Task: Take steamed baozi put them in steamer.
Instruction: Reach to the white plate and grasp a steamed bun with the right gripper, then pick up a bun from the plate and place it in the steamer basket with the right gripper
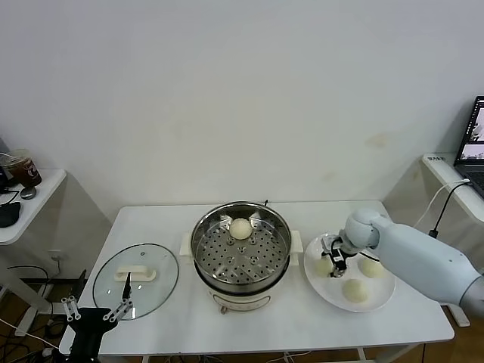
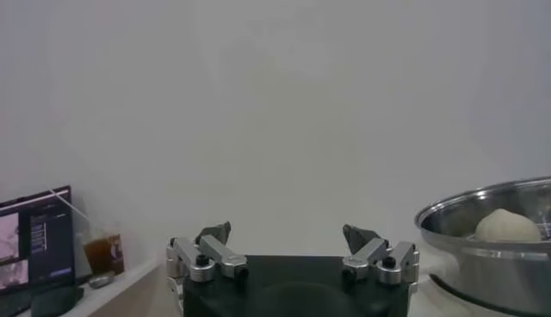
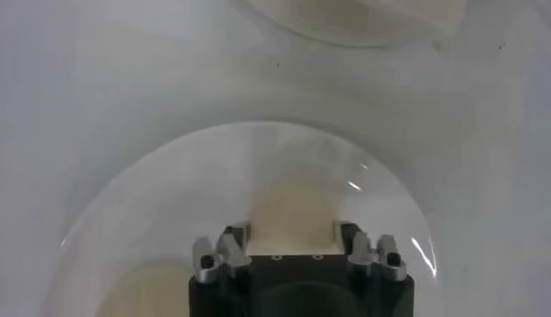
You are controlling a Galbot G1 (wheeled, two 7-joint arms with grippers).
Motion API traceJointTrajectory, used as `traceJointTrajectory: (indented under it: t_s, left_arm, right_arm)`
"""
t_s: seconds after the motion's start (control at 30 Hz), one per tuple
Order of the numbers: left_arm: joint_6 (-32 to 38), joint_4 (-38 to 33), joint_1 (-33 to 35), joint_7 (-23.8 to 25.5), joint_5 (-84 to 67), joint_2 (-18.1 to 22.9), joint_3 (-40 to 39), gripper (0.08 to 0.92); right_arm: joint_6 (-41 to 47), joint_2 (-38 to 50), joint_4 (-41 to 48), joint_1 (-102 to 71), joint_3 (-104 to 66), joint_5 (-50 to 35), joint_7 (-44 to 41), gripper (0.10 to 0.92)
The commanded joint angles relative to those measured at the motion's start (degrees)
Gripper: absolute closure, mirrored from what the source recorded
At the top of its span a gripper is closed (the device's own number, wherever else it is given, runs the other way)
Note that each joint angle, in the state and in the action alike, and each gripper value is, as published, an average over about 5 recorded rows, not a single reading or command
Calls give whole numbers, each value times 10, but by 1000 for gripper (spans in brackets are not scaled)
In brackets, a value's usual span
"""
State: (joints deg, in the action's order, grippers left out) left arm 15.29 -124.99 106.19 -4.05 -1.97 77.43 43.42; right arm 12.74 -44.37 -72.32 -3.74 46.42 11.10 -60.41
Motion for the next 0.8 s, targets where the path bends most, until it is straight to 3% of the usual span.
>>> traceJointTrajectory:
  t_s: [0.03,0.27,0.47,0.63,0.8]
  left_arm:
    - [-1,-2,-4,1,-1,-2,-4,177]
    - [-1,5,-22,1,-8,-9,-12,177]
    - [-2,10,-35,1,-12,-14,-21,177]
    - [-3,13,-42,1,-10,-13,-27,177]
    - [-4,18,-45,1,-7,-11,-28,177]
  right_arm:
    - [15,61,-58,131,37,-80,-31,473]
    - [83,95,-137,382,176,-238,-35,472]
    - [169,15,-205,570,314,-372,8,459]
    - [251,-85,-230,543,330,-452,68,456]
    - [287,-196,-189,460,312,-474,121,449]
